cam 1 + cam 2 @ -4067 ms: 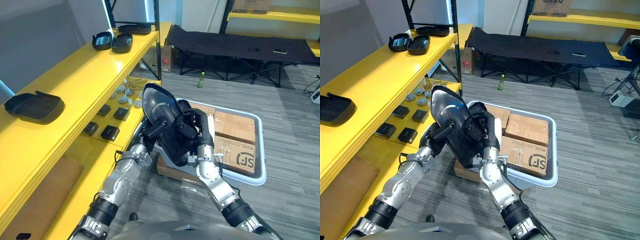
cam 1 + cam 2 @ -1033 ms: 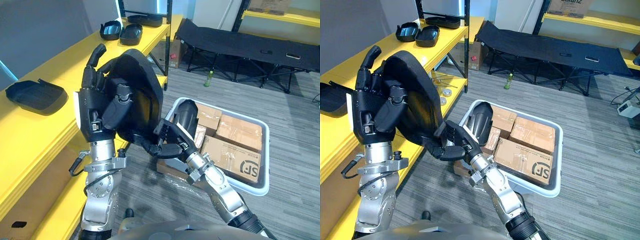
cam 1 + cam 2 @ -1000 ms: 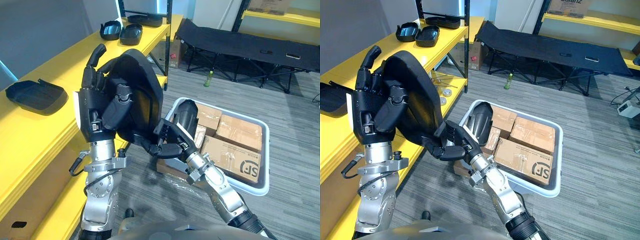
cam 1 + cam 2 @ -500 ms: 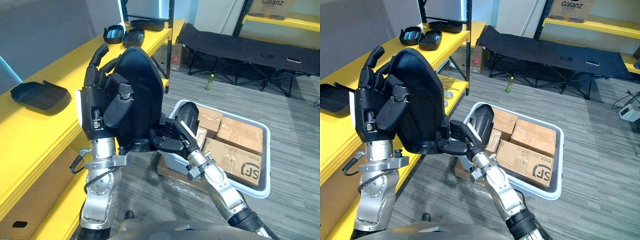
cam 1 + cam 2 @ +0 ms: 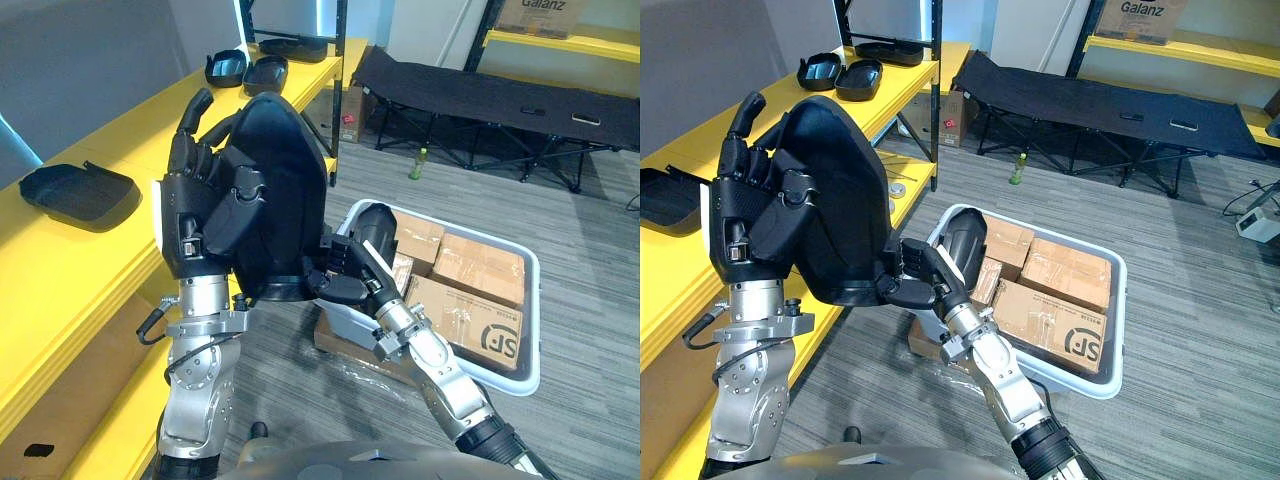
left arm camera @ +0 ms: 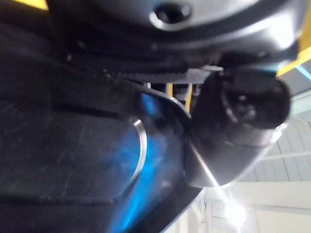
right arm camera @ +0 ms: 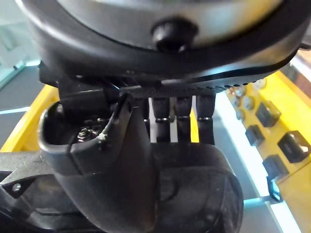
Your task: Walk over and take three plastic housings, then place them on the shelf
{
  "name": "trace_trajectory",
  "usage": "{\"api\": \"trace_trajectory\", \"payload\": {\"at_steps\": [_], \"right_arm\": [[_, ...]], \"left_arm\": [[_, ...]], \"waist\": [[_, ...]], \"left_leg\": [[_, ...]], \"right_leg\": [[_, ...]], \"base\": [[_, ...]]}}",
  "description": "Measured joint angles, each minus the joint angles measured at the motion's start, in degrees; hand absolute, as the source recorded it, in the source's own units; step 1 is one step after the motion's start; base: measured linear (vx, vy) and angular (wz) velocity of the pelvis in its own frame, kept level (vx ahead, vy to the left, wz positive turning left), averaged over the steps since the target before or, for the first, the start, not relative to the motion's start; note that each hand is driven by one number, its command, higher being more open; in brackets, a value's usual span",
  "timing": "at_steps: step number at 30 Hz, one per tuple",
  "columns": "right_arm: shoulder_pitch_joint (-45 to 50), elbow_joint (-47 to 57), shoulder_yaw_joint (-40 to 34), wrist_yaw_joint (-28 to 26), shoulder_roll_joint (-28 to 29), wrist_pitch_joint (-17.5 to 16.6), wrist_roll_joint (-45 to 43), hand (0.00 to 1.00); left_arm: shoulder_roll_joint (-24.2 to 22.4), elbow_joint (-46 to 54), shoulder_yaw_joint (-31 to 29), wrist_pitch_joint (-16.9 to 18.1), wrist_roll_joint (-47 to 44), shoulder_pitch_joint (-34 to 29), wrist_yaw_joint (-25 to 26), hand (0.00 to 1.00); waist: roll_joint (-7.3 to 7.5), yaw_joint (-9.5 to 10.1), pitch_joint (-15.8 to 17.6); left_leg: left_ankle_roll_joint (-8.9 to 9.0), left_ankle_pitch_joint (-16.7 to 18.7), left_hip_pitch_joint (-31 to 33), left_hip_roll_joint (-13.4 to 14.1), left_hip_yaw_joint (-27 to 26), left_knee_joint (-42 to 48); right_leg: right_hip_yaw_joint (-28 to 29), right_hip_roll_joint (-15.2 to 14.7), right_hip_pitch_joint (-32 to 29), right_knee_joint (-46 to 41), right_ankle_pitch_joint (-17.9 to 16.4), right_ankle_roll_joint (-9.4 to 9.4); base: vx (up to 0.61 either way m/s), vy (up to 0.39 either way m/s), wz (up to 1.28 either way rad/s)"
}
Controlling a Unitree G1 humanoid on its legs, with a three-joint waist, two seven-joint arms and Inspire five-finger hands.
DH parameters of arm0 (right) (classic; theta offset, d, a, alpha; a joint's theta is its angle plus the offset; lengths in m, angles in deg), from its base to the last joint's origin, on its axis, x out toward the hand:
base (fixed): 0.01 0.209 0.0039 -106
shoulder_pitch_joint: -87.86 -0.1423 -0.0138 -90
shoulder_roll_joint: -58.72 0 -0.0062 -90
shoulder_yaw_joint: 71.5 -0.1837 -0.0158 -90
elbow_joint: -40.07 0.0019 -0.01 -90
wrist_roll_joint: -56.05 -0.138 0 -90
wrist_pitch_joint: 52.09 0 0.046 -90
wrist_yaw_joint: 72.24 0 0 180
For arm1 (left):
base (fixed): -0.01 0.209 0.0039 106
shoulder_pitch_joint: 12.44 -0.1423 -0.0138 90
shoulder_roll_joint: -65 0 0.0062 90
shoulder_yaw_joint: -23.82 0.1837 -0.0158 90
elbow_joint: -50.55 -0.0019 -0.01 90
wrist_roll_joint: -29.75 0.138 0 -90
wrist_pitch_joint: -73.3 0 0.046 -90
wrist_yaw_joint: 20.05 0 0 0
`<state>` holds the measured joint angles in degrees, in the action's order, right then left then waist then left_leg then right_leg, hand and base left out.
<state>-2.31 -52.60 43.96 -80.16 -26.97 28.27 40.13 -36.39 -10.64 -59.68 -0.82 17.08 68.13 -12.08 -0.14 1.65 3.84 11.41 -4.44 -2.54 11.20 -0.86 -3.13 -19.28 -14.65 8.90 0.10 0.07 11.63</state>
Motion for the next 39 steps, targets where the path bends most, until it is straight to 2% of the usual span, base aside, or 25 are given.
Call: {"api": "trace_trajectory", "payload": {"at_steps": [6,10,11,15,16,21,27,39], "right_arm": [[0.1,-1.8,0.5,0.9,0.1,0.0,2.2,0.00],[0.4,-1.9,0.6,1.0,0.5,0.1,2.7,0.00],[0.4,-1.9,0.4,1.0,0.5,0.1,2.7,0.00],[0.3,-1.9,0.3,0.9,0.6,0.1,2.7,0.00],[0.3,-1.9,0.3,0.8,0.6,0.1,2.7,0.00],[0.6,-2.3,-0.2,0.7,0.3,0.3,4.3,0.00],[0.6,-2.3,-1.5,0.7,0.3,0.3,4.4,0.00],[0.5,-2.3,-1.8,2.2,0.3,0.3,4.5,0.00]], "left_arm": [[-0.1,0.0,2.3,0.1,-3.3,0.0,-3.2,1.00],[-0.1,-0.1,3.4,-0.4,-5.2,0.0,-8.5,1.00],[0.0,-0.1,3.4,-1.3,-6.9,0.0,-11.7,1.00],[1.0,-0.2,4.7,-3.9,-8.7,0.0,-16.7,1.00],[1.2,-0.2,5.1,-4.9,-8.5,0.0,-16.9,1.00],[1.7,-2.8,4.3,-5.2,-8.5,0.3,-14.9,1.00],[2.1,-3.7,1.4,-5.2,-8.7,-0.1,-14.6,1.00],[2.0,-3.7,1.2,-5.2,-8.5,-0.2,-14.4,1.00]], "waist": [[-0.05,-0.04,0.0],[-0.23,-0.15,0.1],[-0.41,-0.18,0.0],[-0.96,-0.20,-0.2],[-1.18,-0.24,-0.3],[-1.85,-0.30,-0.3],[-1.90,-0.18,-0.3],[-2.37,-0.06,0.3]], "left_leg": [[0.00,0.0,0.0,0.0,0.0,0.0],[0.00,0.0,0.0,0.0,-0.1,0.0],[0.00,0.0,0.0,0.0,-0.1,0.0],[0.00,0.0,0.0,0.0,-0.2,0.0],[0.00,0.0,0.0,0.0,-0.2,0.0],[-0.01,0.1,0.0,0.0,-0.4,0.0],[-0.01,0.2,0.0,0.0,-0.4,0.0],[0.01,0.3,0.0,0.0,-0.4,0.0]], "right_leg": [[0.0,0.0,0.0,0.0,0.0,0.00],[0.1,0.0,-0.1,0.0,0.0,0.01],[0.1,0.0,-0.1,0.0,0.0,0.01],[0.2,0.0,-0.2,0.0,0.0,0.01],[0.2,0.0,-0.2,0.0,0.0,0.01],[0.5,0.0,-0.4,0.0,0.0,0.02],[0.5,0.0,-0.3,0.0,0.0,0.02],[0.5,0.0,-0.3,-0.1,0.0,0.02]], "base": [[0.00,0.000,0.00],[0.00,0.000,0.00],[0.00,0.000,0.00],[0.00,0.000,0.00],[0.00,0.000,0.00],[0.00,0.000,0.00],[0.00,0.000,0.00],[0.00,0.000,0.00]]}}
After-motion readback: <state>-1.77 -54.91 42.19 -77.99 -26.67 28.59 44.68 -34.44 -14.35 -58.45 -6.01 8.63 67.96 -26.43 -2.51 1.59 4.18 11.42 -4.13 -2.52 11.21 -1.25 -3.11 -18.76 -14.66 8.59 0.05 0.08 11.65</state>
